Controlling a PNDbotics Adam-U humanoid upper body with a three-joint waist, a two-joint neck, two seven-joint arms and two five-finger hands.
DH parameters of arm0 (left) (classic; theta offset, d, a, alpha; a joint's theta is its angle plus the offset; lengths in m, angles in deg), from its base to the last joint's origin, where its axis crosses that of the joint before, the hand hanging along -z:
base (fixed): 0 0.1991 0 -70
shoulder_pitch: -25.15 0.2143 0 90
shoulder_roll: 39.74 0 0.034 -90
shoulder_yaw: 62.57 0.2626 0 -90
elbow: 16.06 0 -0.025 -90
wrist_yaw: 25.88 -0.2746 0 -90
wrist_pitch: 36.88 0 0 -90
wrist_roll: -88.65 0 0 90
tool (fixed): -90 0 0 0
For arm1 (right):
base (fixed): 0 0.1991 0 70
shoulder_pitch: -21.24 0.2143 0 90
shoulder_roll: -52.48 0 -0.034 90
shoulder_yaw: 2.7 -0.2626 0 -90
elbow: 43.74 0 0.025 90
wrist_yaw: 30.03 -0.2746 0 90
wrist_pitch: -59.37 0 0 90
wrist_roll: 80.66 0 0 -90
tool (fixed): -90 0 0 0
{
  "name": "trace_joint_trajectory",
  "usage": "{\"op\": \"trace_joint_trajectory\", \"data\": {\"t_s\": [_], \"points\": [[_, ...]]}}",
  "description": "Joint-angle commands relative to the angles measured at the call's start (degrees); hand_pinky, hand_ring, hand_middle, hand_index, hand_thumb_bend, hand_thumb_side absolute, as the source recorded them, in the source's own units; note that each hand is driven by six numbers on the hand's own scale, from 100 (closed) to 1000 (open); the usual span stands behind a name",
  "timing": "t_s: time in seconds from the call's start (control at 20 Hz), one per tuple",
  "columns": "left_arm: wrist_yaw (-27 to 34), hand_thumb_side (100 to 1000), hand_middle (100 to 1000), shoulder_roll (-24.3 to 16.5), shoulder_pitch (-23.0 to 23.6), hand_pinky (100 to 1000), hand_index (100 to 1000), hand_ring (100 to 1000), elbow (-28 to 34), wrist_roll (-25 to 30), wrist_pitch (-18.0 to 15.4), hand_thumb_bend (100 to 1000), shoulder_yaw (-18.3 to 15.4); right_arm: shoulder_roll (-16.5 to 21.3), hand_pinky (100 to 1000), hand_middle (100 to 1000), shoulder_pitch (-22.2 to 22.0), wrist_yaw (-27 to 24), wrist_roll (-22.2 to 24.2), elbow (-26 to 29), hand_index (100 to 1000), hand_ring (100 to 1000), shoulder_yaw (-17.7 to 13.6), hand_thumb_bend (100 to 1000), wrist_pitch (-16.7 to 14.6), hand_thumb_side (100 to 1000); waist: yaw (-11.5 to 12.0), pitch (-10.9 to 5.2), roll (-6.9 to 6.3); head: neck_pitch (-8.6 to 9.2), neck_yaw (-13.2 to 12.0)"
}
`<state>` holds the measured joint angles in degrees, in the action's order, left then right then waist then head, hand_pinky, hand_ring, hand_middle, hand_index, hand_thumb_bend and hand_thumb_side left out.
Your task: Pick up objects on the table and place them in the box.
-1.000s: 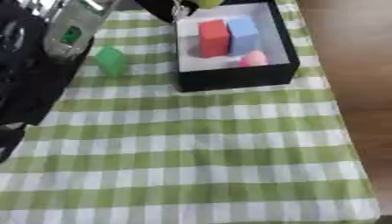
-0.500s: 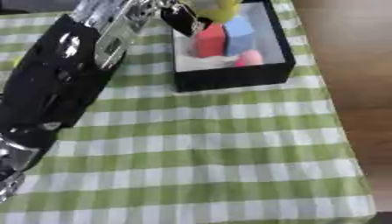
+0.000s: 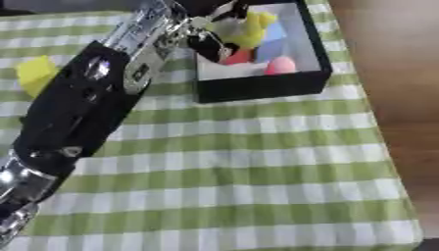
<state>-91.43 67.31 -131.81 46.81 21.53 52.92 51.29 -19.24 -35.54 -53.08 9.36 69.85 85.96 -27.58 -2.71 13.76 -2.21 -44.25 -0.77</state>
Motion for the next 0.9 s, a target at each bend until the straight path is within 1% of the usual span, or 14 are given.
{"op": "trace_joint_trajectory", "data": {"t_s": [0.05,0.2,0.3,0.4,0.45,0.55,0.6,0.65,0.7,0.8,0.9], "points": [[0.7,100,571,0.2,-0.6,665,567,601,-0.3,0.9,-0.3,298,-0.3,0.7,916,599,0.4,-0.4,0.0,1.0,778,731,-0.3,100,0.0,214,0.0,-1.15,0.66,0.13,0.0],[0.5,100,589,0.3,-0.1,681,585,618,-0.9,1.2,-0.4,328,-0.3,0.6,916,599,0.3,-0.5,0.0,1.0,778,731,-0.3,100,0.1,218,-0.1,-1.11,0.66,0.13,0.0],[0.2,100,622,0.3,0.2,706,638,652,-1.3,1.4,-0.3,363,-0.3,0.6,916,599,0.3,-0.5,0.1,1.0,779,731,-0.3,100,0.1,219,-0.1,-1.1,0.65,0.13,0.1],[-0.4,100,730,0.1,0.4,765,742,744,-1.4,1.5,0.0,425,-0.4,0.6,916,599,0.2,-0.5,0.2,1.0,778,731,-0.3,100,0.1,220,0.0,-1.1,0.64,0.13,0.2],[-0.8,100,797,0.0,0.4,811,809,803,-1.4,1.5,0.3,477,-0.5,0.6,916,599,0.1,-0.5,0.2,1.0,778,731,-0.3,100,0.1,221,0.0,-1.11,0.64,0.13,0.2],[-1.5,115,856,-0.1,0.4,845,869,854,-1.1,1.4,0.7,522,-0.7,0.5,916,599,0.1,-0.5,0.2,1.0,778,731,-0.3,100,0.2,222,0.0,-1.12,0.67,0.13,0.2],[-1.8,137,859,-0.1,0.4,846,878,856,-0.9,1.2,1.1,531,-0.8,0.5,916,599,0.0,-0.5,0.2,1.0,778,731,-0.3,100,0.2,222,0.0,-1.13,0.71,0.13,0.2],[-1.9,187,875,-0.2,0.4,851,894,865,-0.8,1.0,1.3,543,-0.9,0.5,916,599,0.0,-0.5,0.2,1.0,778,731,-0.3,100,0.2,222,0.0,-1.14,0.74,0.13,0.2],[-1.9,217,888,-0.2,0.5,854,906,874,-0.6,0.8,1.5,551,-1.0,0.5,916,599,-0.1,-0.5,0.2,1.0,778,731,-0.3,100,0.1,222,0.0,-1.14,0.78,0.13,0.2],[-1.8,340,923,-0.3,0.6,861,940,887,-0.2,0.4,1.9,602,-1.3,0.5,916,599,-0.2,-0.5,0.1,1.0,778,731,-0.4,100,0.2,224,0.1,-1.16,0.83,0.13,0.3],[-1.8,373,932,-0.6,0.6,865,950,896,0.3,-0.2,2.5,620,-1.7,0.5,916,599,-0.3,-0.6,0.1,1.0,778,731,-0.4,100,0.2,225,0.1,-1.19,0.89,0.13,0.3]]}}
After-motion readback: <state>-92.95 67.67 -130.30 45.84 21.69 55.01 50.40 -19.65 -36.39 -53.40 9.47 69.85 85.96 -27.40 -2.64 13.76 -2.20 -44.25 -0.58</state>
